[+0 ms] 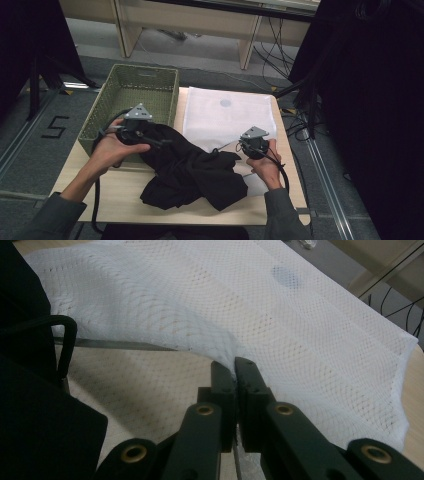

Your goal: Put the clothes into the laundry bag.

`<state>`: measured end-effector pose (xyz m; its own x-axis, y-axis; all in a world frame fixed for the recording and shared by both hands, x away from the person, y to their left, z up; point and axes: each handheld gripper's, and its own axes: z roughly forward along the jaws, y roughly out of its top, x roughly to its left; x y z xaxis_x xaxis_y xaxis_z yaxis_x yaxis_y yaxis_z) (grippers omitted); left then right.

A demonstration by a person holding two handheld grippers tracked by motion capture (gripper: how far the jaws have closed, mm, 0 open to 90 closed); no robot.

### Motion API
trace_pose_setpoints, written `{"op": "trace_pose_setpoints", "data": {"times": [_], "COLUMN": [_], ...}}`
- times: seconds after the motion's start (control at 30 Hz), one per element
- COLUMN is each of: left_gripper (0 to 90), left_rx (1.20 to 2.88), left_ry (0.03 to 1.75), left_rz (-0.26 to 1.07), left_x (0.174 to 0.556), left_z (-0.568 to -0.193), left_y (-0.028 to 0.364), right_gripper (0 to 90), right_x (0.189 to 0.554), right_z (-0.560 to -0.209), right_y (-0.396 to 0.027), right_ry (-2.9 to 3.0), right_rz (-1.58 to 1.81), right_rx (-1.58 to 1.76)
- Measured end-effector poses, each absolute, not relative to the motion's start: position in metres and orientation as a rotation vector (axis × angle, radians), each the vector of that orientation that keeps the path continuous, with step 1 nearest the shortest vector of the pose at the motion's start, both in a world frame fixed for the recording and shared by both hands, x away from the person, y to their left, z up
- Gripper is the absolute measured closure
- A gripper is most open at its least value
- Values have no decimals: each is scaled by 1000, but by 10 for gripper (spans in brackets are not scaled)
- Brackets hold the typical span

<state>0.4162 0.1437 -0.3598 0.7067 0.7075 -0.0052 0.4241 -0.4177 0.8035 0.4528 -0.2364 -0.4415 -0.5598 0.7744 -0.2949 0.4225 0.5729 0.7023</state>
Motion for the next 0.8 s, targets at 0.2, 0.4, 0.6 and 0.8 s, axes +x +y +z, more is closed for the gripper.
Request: {"op": "trace_pose_setpoints", "data": {"times": [0.2,0.4,0.6,0.8], "left_gripper": [153,352,837,839], "left_rx": [2078,2020,1947,1902], "left_ry": [996,1018,933,660], "left_rz": [371,213,249,223], "left_x": [438,448,436,389], "left_z": [-388,-410,-398,-359], "left_y": [168,168,159,103], "right_gripper": [882,879,880,884], "right_x": [453,453,453,454], "right_z": [-442,-443,-443,-442], "right_y": [-236,-236,-236,-237], "right_ry": [2216,2214,2214,2208], "right_rz": [769,771,769,762], "right_rx": [949,953,954,934]}}
